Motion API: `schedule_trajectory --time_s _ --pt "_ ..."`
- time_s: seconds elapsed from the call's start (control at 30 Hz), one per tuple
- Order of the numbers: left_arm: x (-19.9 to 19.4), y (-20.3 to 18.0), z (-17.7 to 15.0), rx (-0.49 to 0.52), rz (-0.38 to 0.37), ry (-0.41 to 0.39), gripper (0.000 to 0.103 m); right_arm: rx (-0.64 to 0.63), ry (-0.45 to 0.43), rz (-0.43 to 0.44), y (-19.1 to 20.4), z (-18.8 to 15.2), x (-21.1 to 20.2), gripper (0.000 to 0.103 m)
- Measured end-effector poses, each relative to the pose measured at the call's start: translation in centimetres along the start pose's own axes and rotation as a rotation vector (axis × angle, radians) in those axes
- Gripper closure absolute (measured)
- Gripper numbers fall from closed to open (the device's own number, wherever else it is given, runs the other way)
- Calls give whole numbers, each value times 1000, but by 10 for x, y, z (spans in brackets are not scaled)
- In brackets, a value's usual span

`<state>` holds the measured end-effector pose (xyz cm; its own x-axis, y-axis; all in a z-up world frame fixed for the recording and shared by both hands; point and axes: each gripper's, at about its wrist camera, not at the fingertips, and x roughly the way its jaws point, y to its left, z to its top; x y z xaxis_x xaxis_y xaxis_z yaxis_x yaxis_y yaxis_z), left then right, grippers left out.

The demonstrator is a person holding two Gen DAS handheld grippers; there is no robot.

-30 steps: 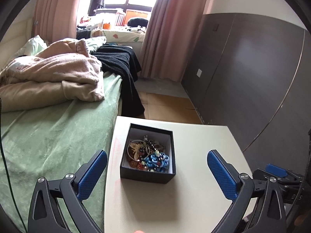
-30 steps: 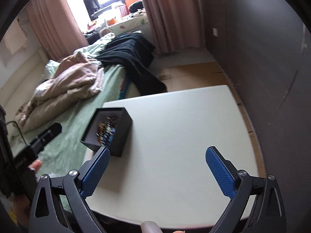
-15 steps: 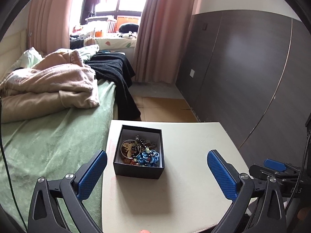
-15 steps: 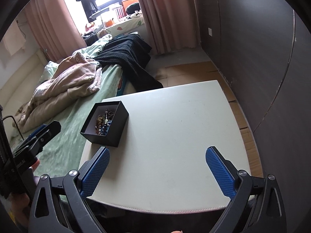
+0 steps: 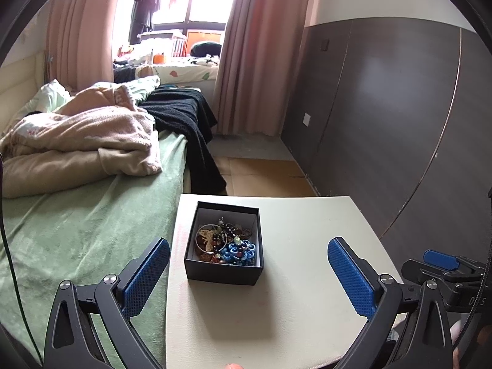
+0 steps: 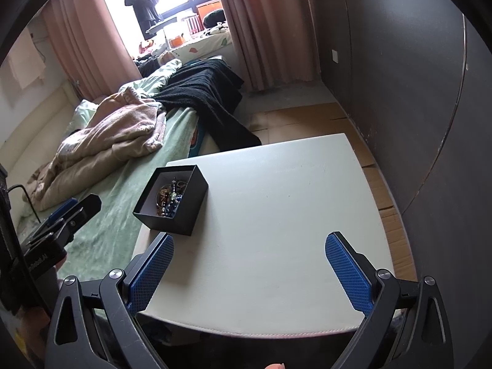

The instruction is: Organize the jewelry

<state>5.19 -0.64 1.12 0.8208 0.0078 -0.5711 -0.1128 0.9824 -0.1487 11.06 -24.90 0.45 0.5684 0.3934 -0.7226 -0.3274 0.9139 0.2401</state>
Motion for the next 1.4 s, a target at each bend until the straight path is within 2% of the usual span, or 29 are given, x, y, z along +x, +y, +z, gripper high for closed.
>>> schedule_trajectory --time_s 0.4,0.53,1.03,1.4 --pt "-5 -3 -1 2 -4 -9 0 17 0 24 -3 -1 -2 4" --pt "-5 -4 -1 18 20 -14 0 12 0 15 -4 -1 -3 4" --pt "-7 -6 -2 17 3 -21 0 29 -7 3 -11 0 -5 4" --pt "-6 -9 0 24 30 -39 0 36 -7 -3 -14 4 -2 4"
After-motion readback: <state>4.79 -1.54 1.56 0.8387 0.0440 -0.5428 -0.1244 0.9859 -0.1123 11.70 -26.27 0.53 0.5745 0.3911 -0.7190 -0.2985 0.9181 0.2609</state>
